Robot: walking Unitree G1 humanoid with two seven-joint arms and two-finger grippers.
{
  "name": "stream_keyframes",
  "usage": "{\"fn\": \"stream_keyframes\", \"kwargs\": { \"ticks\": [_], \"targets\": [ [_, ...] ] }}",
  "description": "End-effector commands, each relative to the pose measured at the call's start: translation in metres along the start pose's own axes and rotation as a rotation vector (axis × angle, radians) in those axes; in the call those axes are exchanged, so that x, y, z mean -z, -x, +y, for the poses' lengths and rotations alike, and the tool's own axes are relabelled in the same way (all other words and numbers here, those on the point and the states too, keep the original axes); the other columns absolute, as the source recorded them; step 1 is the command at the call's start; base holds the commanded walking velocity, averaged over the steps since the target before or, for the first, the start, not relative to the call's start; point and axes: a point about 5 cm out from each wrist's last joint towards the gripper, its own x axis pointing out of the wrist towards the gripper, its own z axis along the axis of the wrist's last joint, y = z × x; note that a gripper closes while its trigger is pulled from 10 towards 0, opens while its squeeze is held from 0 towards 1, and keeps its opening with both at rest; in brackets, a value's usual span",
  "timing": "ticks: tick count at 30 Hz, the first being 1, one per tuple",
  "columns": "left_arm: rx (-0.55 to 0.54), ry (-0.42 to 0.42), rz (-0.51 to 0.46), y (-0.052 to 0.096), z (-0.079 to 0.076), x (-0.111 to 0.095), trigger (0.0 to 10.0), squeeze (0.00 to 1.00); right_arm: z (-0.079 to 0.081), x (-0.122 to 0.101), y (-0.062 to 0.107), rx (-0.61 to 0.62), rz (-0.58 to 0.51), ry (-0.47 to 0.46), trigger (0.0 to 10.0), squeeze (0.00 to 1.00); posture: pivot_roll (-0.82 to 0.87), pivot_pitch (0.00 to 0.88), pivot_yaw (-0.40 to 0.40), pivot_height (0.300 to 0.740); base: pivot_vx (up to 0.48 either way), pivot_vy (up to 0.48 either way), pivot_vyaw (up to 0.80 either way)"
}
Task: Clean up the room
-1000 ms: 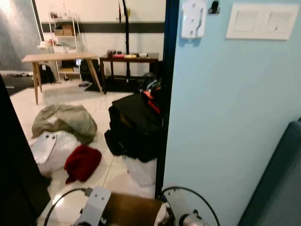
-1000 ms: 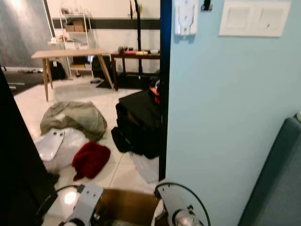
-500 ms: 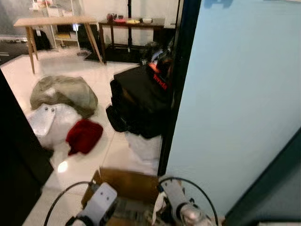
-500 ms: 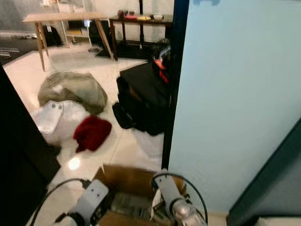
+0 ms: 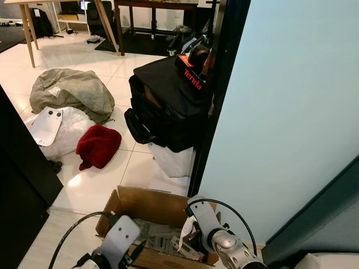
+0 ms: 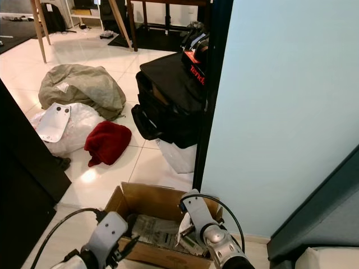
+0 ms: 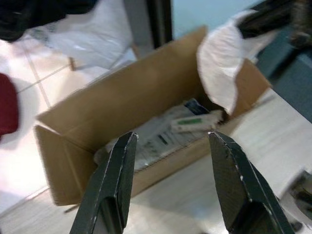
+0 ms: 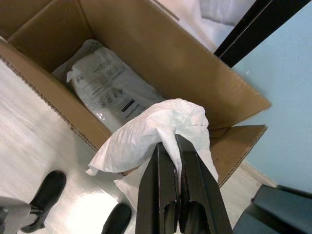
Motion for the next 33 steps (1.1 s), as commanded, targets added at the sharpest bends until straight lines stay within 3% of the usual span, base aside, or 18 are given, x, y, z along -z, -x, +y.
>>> {"fn": "stream_keyframes", "kwargs": {
  "ticks": [1,16,29,30,31,32,33],
  "targets": [
    [0.042,-0.013,0.013,0.0063,-0.0061,0.0045,10.0,0.00,0.0064,0.0120,0.0005,-0.028,0.048,-0.019,10.0,0.00,0.00,0.376,-0.047,0.740,0.000,0.000,0.00],
    [0.078,-0.037,0.040,0.0122,-0.0079,0.0087,10.0,0.00,0.0134,0.0147,-0.0002,-0.109,0.094,-0.011,10.0,0.00,0.00,0.375,-0.047,0.740,0.000,0.000,0.00],
    [0.090,-0.037,0.039,0.0104,-0.0127,0.0076,10.0,0.00,0.0096,0.0156,0.0000,-0.102,0.103,-0.011,10.0,0.00,0.00,0.375,-0.049,0.740,0.000,0.000,0.00],
    [0.090,-0.038,0.039,0.0098,-0.0119,0.0073,10.0,0.00,0.0086,0.0141,-0.0003,-0.096,0.098,-0.018,10.0,0.09,0.00,0.372,-0.051,0.740,0.000,0.000,0.00],
    [0.090,-0.038,0.039,0.0098,-0.0119,0.0073,10.0,0.00,0.0086,0.0141,-0.0003,-0.096,0.098,-0.018,10.0,0.09,0.00,0.372,-0.051,0.740,0.000,0.000,0.00],
    [0.087,-0.038,0.038,0.0091,-0.0111,0.0069,10.0,0.00,0.0077,0.0127,-0.0005,-0.091,0.093,-0.025,10.0,0.51,0.00,0.372,-0.050,0.740,0.000,0.000,0.00],
    [0.087,-0.038,0.037,0.0087,-0.0109,0.0067,10.0,0.00,0.0075,0.0118,-0.0006,-0.088,0.091,-0.027,10.0,1.00,0.00,0.374,-0.052,0.740,0.000,0.000,0.00]
  ]
}}
